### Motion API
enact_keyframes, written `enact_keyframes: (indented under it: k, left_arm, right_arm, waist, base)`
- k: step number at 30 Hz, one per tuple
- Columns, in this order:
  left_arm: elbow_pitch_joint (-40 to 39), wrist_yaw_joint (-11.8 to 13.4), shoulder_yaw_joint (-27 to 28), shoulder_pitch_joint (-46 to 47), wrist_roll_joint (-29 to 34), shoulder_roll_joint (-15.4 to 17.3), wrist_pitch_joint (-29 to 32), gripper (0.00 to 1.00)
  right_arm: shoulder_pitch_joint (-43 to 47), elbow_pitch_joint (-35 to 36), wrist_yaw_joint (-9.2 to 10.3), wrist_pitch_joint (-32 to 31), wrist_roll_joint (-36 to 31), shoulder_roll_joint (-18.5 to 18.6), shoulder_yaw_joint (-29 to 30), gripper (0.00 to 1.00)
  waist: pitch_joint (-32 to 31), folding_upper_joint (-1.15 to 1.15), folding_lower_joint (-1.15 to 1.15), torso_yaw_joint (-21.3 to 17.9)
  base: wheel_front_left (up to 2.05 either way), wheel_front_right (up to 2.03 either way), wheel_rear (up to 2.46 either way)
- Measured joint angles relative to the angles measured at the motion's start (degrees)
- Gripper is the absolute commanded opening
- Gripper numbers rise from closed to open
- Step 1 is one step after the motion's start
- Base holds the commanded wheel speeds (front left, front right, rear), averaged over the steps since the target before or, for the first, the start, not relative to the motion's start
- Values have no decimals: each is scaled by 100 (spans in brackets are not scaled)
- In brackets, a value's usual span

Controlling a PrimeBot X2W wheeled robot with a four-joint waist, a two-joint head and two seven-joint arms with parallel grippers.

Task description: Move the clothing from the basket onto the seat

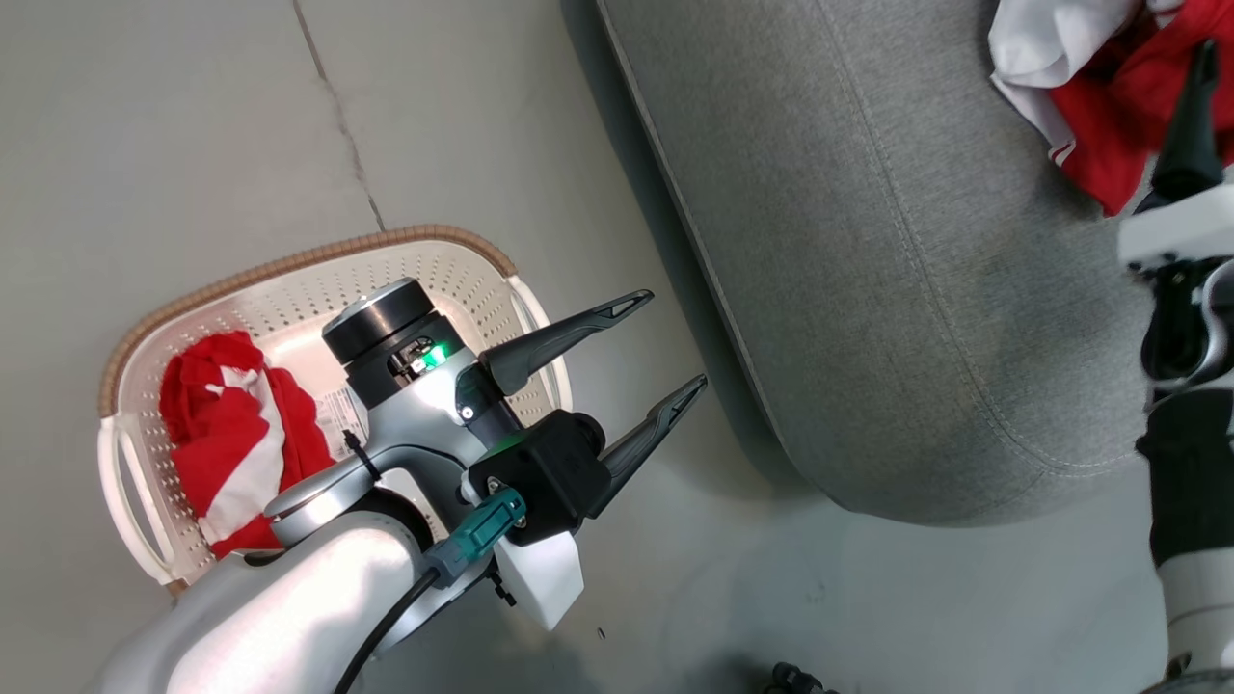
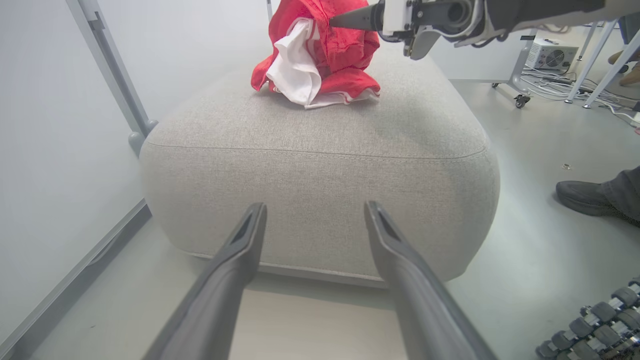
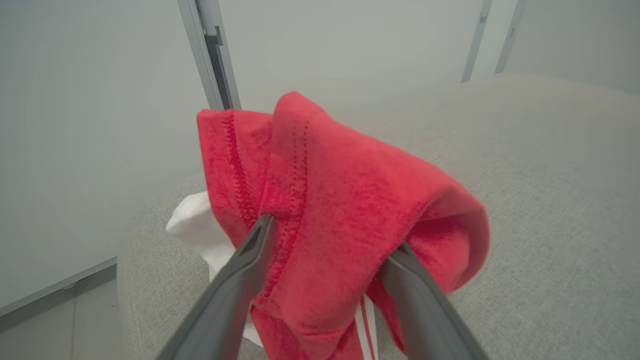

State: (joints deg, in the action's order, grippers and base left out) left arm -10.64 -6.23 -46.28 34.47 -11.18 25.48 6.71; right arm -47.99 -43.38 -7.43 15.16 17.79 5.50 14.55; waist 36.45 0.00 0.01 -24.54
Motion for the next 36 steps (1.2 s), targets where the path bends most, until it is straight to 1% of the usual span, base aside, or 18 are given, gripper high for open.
enact_keyframes:
  k: [2,8,11,16,21,25,29,31,36]
  left_arm:
    - [69,33,-2,-29,-26,-45,-81,100]
    - [293,280,120,-176,-155,-135,-375,100]
    - [352,348,158,-254,-200,-171,-464,100]
    - [492,532,241,-425,-312,-253,-673,100]
    - [566,745,379,-622,-459,-288,-815,100]
    - [626,957,547,-814,-594,-301,-975,100]
    - [703,1154,714,-1001,-723,-342,-1140,100]
    - [734,1300,828,-1112,-815,-377,-1232,100]
    - [823,1594,1083,-1402,-1016,-439,-1436,100]
  right_arm:
    - [209,121,-1,0,0,-37,-116,100]
    - [885,269,0,0,145,-83,-441,100]
    - [1091,326,-1,0,192,-94,-489,100]
    - [1653,581,-1,0,252,-127,-474,100]
    - [2126,1294,0,0,200,-186,-476,100]
    - [2481,1922,0,1,11,-215,-610,100]
    - [2744,2471,0,1,-145,-244,-837,100]
    - [2847,2722,0,1,-248,-248,-955,100]
    - [3104,3186,0,1,-439,-261,-1112,100]
  waist:
    - [-123,0,0,9]
    - [-539,0,0,54]
    - [-685,0,0,86]
    - [-1030,0,0,204]
    - [-1322,0,0,368]
    - [-1514,0,0,556]
    - [-1693,0,0,824]
    - [-1778,0,0,980]
    - [-1987,0,0,1399]
  base:
    - [0,0,0]
    - [0,0,0]
    - [0,0,0]
    - [0,0,0]
    - [0,0,0]
    - [0,0,0]
    - [0,0,0]
    - [0,0,0]
    - [0,0,0]
